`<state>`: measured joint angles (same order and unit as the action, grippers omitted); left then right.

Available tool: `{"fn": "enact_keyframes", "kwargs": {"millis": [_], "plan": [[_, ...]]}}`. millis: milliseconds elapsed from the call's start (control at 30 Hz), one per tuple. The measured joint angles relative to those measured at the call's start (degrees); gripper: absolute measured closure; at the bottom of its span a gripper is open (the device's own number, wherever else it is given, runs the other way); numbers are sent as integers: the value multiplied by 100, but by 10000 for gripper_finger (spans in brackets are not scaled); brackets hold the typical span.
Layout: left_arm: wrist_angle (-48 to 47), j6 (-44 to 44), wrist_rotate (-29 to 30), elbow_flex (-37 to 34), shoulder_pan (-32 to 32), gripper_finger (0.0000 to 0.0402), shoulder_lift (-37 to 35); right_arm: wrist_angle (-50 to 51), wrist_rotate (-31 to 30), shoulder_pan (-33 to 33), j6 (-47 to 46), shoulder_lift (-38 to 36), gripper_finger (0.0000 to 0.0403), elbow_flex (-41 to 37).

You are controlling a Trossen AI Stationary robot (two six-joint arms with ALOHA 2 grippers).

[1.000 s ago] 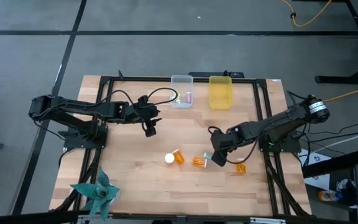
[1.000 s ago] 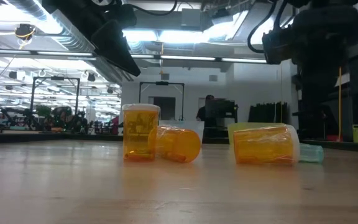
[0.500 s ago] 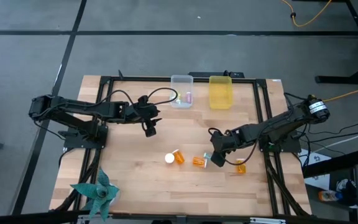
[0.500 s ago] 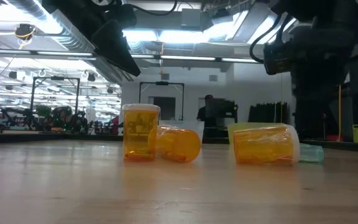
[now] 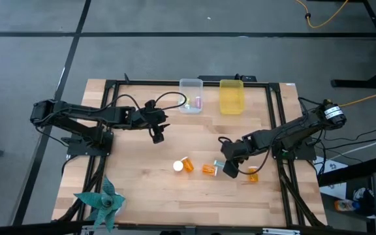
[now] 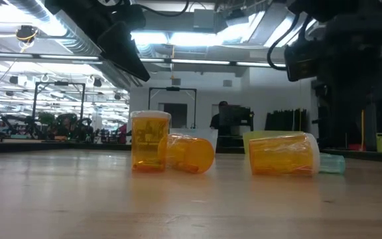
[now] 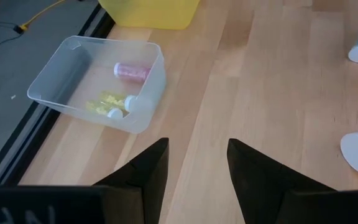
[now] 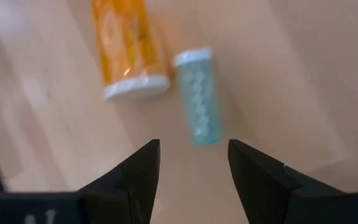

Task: Pick and place medicine bottles into bin by pill shape (circle, oval)
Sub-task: Put the small blue pill bottle into the transparent bin

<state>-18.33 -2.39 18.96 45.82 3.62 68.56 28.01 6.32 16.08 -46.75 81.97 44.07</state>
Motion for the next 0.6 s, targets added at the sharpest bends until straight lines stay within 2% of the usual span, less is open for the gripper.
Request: {"fn": "enact_keyframes", "kwargs": {"millis": [133,333,600], "plan": [[-1,0,2,0,0,244,1,-1,432,11,-318,0,211,0],[-2,2,4,0,0,244,2,-47,434,78,-936,158,211,2],[-4,2,4,0,0,244,0,-515,432,214,-1166,695,232,2]]}}
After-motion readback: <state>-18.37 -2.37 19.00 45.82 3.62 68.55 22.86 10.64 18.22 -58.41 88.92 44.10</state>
